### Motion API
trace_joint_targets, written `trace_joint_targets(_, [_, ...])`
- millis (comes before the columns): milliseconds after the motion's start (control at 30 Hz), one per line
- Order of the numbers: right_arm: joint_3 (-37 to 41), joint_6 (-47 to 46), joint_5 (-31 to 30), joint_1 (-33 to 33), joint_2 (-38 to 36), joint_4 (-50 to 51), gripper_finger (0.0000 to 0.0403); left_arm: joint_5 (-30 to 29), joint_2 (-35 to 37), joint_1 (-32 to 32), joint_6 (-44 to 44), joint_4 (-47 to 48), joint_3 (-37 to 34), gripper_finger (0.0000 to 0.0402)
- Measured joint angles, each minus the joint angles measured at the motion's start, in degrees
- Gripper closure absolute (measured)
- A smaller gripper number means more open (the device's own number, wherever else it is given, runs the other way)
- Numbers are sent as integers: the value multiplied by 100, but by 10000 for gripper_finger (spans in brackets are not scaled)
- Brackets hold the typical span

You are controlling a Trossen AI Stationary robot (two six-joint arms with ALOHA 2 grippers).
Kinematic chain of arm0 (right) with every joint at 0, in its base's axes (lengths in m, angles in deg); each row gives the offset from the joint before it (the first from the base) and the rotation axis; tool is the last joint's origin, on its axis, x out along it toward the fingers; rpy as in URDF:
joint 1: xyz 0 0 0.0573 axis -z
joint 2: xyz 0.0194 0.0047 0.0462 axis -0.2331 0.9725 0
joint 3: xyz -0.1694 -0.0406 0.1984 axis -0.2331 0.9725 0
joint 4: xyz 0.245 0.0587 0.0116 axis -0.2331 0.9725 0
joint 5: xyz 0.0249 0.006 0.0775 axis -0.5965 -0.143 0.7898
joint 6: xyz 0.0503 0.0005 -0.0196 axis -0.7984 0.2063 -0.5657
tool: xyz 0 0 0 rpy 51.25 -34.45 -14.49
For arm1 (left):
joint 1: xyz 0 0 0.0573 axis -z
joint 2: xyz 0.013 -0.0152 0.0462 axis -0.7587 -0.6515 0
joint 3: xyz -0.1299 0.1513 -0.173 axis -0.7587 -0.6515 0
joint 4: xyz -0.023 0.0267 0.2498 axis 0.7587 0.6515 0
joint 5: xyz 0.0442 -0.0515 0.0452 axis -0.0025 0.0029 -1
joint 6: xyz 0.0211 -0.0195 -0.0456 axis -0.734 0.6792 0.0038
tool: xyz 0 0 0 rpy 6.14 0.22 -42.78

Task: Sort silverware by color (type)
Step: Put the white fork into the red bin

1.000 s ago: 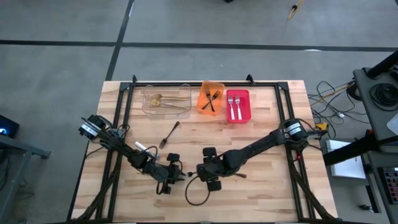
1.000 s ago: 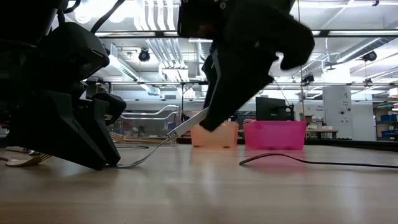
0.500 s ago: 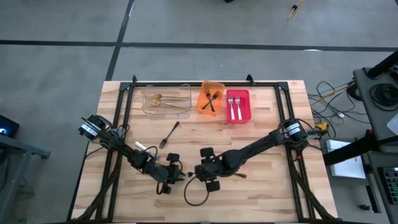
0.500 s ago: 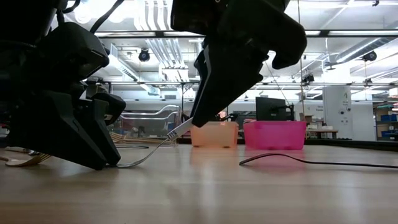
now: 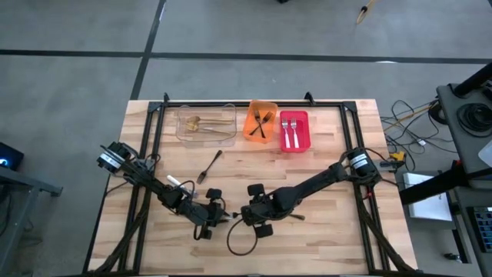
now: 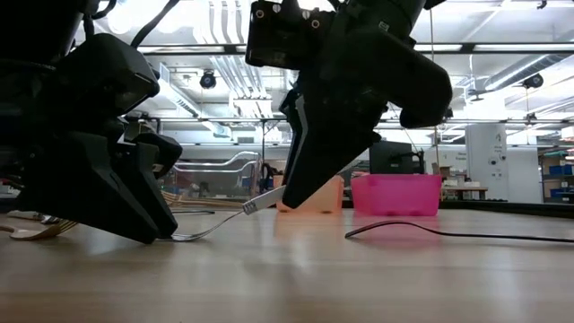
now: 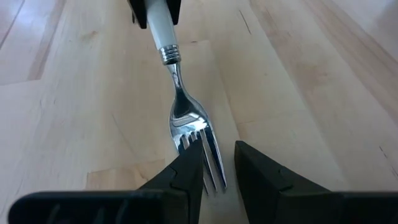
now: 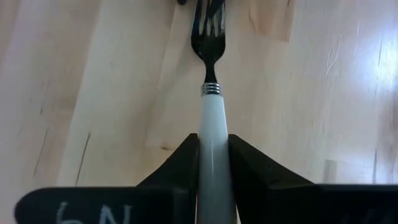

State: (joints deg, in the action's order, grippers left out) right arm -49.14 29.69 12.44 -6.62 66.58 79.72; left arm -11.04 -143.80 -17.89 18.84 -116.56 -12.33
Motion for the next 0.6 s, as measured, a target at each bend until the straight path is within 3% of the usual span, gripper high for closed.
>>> trace_joint_targets(367, [2,-370,50,7,-153,107,348,60,208,-2,-112,61,-20,323])
trace_joint_targets(600, [2,-712,8,35,-297,495,348,9,690,-1,-578,164,-17,280])
